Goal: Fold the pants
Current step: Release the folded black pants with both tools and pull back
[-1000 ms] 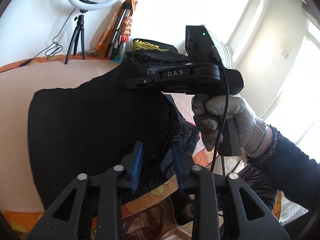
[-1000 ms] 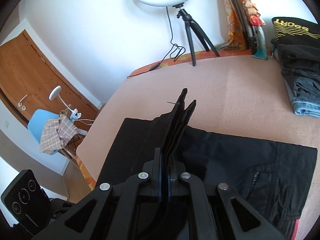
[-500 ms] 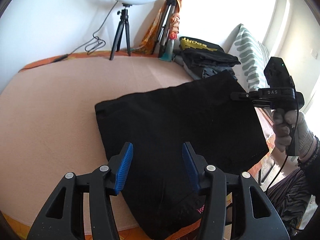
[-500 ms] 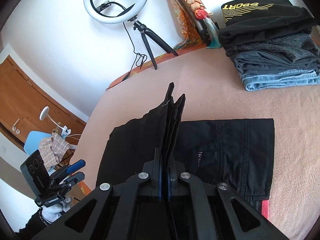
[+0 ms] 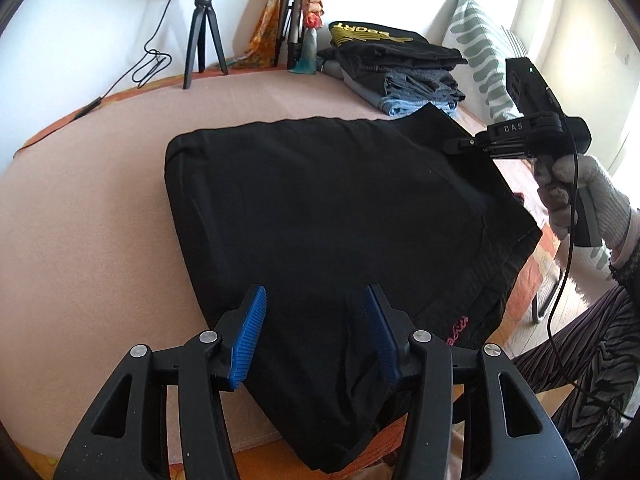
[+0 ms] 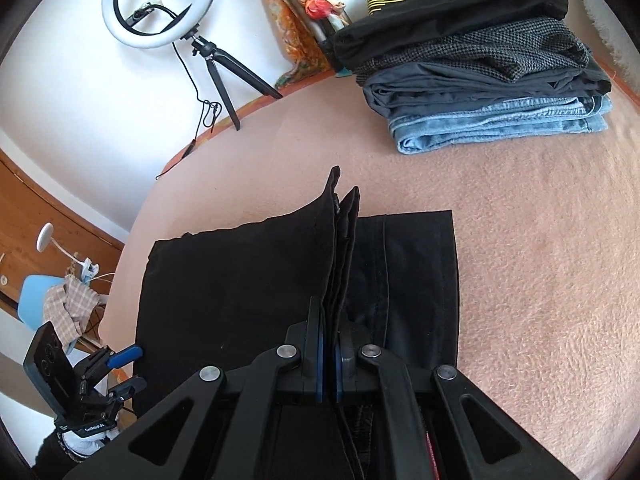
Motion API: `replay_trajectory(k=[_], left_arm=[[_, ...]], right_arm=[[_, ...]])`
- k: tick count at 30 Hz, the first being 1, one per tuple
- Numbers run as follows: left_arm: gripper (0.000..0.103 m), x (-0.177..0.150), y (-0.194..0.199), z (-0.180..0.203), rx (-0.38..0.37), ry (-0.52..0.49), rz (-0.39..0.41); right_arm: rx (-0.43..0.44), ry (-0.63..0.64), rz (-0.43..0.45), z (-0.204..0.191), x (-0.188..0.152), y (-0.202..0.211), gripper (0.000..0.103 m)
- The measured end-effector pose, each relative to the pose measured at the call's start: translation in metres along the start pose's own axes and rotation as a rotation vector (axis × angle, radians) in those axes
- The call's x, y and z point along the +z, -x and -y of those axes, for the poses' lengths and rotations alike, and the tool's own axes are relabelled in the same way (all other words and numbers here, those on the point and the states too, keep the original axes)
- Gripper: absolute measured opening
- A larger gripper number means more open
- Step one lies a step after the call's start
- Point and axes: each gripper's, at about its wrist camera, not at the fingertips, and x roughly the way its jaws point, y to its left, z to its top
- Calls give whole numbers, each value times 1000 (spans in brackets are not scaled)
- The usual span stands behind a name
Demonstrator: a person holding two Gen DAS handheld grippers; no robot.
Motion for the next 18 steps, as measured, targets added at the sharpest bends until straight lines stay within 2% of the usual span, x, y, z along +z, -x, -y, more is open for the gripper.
replay_trajectory(k=[3,8,9,11,13,15,18], left_arm=[[50,-7,-4,-1,10,-5,-29],[50,-12,6,-11,15,25,-10],[50,-12,10,-16,13,49,3],[50,-11,17,-27,14,107,25],[50,-10,20,-41,0,182,41],[50,-10,21,-50,-6,222,35],[50,-12,19,-57,-30,279,30]], right_arm=[[-61,45,-18,-2,-2,-8,1],[-142,88,-20,-4,-4,-13,1],[-157,94,-15,-6,-4,-10,5],[-217,100,22,-11,-1,3,20],[-238,126,80,-20,1,21,29],[-197,156,138,-35,4,36,31],[-49,208,159,-67,8,44,36]])
